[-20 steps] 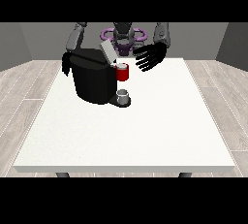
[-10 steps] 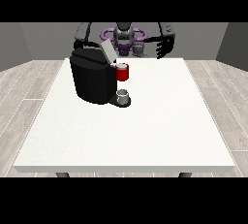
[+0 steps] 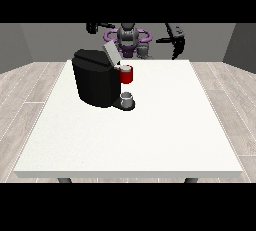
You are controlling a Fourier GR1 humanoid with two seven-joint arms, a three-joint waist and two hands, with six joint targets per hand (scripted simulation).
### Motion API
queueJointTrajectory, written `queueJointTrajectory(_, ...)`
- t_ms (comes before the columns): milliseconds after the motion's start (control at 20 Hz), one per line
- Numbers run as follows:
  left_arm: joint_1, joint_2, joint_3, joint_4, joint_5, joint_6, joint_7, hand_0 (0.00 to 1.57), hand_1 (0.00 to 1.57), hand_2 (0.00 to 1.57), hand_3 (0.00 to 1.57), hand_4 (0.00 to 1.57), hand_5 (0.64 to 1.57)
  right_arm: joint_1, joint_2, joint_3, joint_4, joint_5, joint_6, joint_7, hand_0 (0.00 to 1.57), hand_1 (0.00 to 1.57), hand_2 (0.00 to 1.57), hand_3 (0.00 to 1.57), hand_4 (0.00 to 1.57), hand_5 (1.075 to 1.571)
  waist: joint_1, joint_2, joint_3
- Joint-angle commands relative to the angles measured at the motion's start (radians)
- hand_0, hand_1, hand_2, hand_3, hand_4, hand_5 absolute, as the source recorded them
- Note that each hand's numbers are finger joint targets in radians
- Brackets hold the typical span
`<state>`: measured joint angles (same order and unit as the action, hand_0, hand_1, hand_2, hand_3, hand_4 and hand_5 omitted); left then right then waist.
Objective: Insert the coffee pod into the coffee machine and close the lid
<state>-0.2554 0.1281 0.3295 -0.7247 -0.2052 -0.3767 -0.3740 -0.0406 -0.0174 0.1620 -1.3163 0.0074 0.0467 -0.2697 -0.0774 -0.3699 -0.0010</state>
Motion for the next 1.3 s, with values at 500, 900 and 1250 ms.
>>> queueJointTrajectory(500,0.089,-0.022,-0.076,-0.251,0.082,-0.069,-0.034,0.00,0.00,0.00,0.00,0.21,1.571,-0.052,0.017,0.043,-0.242,0.120,-0.153,0.092,0.00,0.00,0.00,0.00,0.37,1.571,0.114,0.231,0.0012)
queueJointTrajectory(900,0.090,-0.026,-0.112,-0.299,0.083,-0.057,-0.137,0.00,0.00,0.00,0.00,0.20,1.571,-0.261,0.008,-0.008,-0.149,0.226,-0.230,0.126,0.00,0.00,0.00,0.00,0.20,1.571,0.155,0.367,0.0010)
queueJointTrajectory(1250,0.188,-0.053,-0.175,-0.456,0.087,-0.056,-0.123,0.00,0.00,0.00,0.00,0.28,1.571,-0.362,-0.033,-0.148,-0.017,0.156,-0.221,0.111,0.00,0.00,0.00,0.00,0.35,1.571,0.219,0.384,0.0012)
